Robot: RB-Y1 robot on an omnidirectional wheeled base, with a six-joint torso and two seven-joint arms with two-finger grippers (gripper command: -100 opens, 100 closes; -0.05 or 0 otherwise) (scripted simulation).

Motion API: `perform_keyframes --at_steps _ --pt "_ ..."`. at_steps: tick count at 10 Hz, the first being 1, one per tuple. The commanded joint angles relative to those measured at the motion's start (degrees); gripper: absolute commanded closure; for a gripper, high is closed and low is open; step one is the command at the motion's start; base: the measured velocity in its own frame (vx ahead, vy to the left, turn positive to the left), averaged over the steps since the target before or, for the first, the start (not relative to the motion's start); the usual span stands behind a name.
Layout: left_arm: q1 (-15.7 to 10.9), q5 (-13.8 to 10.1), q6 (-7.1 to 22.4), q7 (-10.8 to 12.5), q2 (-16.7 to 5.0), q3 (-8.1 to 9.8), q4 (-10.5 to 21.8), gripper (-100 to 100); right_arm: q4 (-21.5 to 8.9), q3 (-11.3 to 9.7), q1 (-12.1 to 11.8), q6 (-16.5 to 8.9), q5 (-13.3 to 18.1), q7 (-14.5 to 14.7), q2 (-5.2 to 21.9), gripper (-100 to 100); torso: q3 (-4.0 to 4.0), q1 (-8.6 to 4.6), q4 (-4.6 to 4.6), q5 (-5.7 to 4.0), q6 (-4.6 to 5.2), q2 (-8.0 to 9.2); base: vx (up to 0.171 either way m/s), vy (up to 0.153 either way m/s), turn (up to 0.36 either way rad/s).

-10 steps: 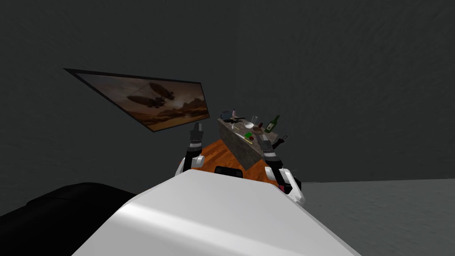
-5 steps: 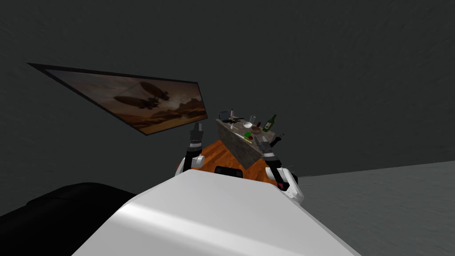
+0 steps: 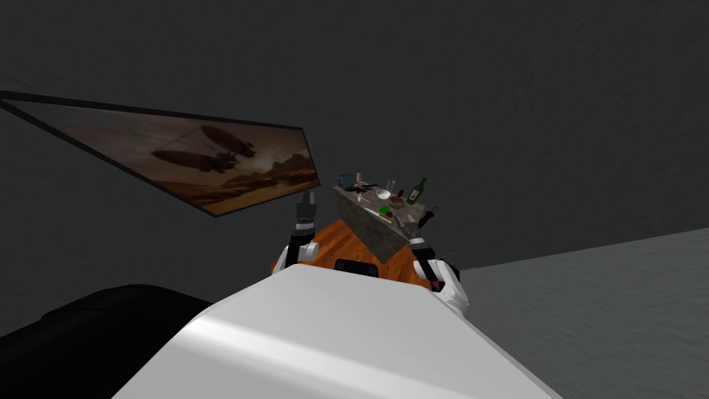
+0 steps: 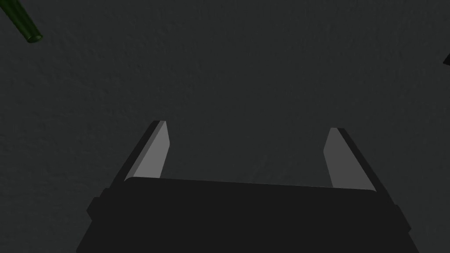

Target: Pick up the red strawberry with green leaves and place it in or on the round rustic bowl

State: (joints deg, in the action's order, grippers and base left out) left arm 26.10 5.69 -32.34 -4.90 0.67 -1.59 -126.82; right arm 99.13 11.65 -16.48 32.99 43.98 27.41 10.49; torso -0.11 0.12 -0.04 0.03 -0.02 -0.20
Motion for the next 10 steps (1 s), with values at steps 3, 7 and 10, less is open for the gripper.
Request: perform_keyframes --at_steps 3,7,10 --pt "0.0 0.0 0.0 0.0 0.0 0.0 0.0 0 -3.8 1.2 1.6 -0.6 5.7 3.4 -1.2 -100 0.0 0.0 0.0 0.0 0.0 -0.01 0.035 0.034 -0.077" --pt "0.0 0.0 0.0 0.0 0.0 0.0 0.0 0 -6.7 2.1 2.8 -1.0 10.3 5.4 -2.3 -100 -0.04 -0.02 -0.01 0.0 0.0 -0.07 0.04 0.025 -0.058" --pt "0.0 0.0 0.0 0.0 0.0 0.0 0.0 0 -10.6 3.4 4.5 -1.8 15.8 8.0 -4.4 -100 -0.05 -0.05 -0.02 0.0 -0.01 -0.09 0.054 0.021 -0.062"
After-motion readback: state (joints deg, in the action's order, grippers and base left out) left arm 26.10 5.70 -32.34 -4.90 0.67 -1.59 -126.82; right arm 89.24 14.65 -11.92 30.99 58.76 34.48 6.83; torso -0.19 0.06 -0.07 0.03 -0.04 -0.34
